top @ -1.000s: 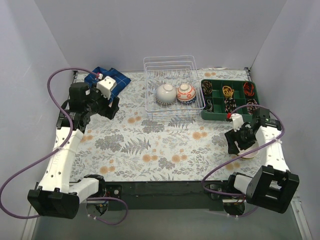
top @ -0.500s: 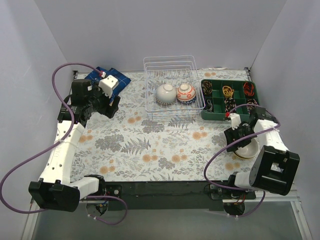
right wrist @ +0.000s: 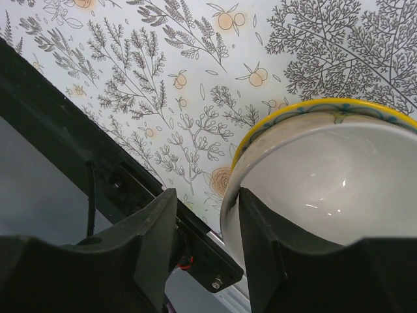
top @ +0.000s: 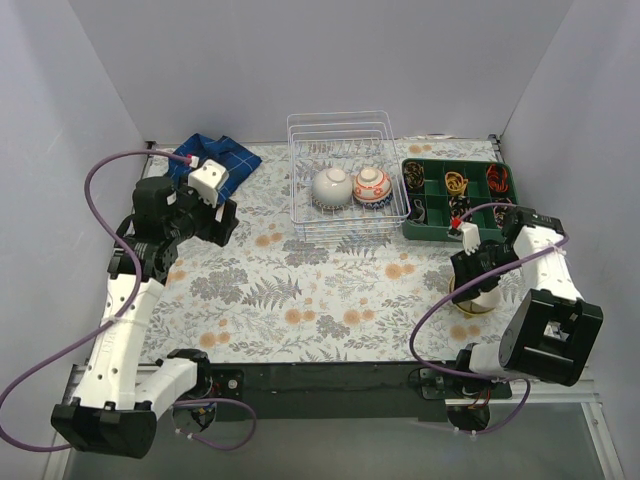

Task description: Load the bowls into the dish rack

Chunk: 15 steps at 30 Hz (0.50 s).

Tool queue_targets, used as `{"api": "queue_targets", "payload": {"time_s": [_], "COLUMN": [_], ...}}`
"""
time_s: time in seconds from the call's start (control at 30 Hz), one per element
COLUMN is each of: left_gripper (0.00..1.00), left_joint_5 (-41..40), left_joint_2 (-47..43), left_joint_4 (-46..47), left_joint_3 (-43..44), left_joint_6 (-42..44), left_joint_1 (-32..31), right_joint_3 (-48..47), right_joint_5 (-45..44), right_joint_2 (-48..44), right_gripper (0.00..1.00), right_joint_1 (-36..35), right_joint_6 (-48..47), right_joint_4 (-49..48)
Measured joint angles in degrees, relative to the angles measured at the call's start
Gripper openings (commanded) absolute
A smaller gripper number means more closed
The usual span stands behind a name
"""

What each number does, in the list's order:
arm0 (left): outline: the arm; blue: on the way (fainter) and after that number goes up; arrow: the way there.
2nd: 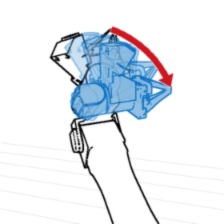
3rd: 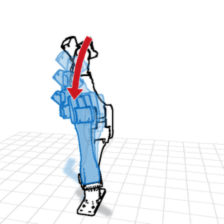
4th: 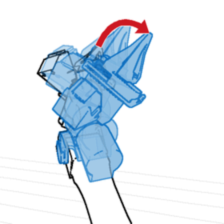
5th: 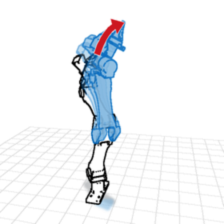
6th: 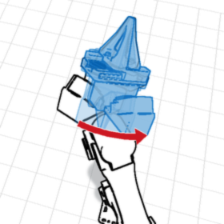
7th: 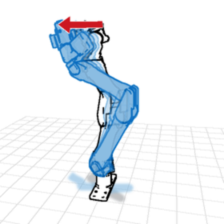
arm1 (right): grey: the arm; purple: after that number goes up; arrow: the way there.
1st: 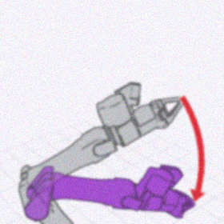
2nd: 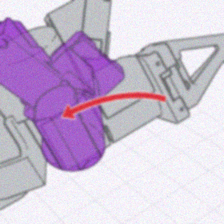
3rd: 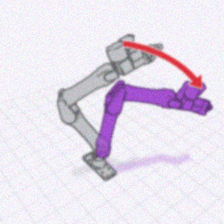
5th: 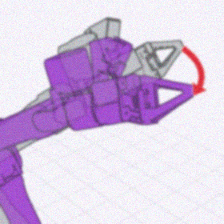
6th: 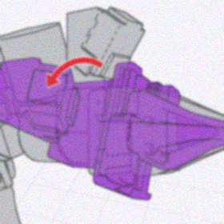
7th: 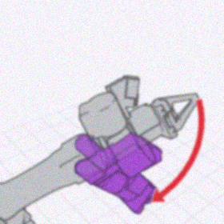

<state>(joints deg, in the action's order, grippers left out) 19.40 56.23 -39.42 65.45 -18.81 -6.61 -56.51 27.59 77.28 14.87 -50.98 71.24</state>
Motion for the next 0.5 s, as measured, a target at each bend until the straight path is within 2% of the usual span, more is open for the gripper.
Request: {"api": "queue_targets", "payload": {"time_s": [0.27,0.5], "left_gripper": [0.7,0.7], "left_joint_5": [-0.04,-0.07], "left_joint_2": [-4.7,-5.22], "left_joint_4": [1.29,1.75], "left_joint_3": [-2.14,-2.97], "left_joint_6": [-1.2,-1.38], "left_joint_1": [0.0,0.0], "right_joint_3": [-0.09,-0.09], "right_joint_5": [-1.4,-2.91], "right_joint_2": [3.23,4.24], "right_gripper": [0.46,0.46], "right_joint_1": [0.0,0.0], "right_joint_6": [0.9,1.6], "right_joint_4": [0.94,0.59]}}
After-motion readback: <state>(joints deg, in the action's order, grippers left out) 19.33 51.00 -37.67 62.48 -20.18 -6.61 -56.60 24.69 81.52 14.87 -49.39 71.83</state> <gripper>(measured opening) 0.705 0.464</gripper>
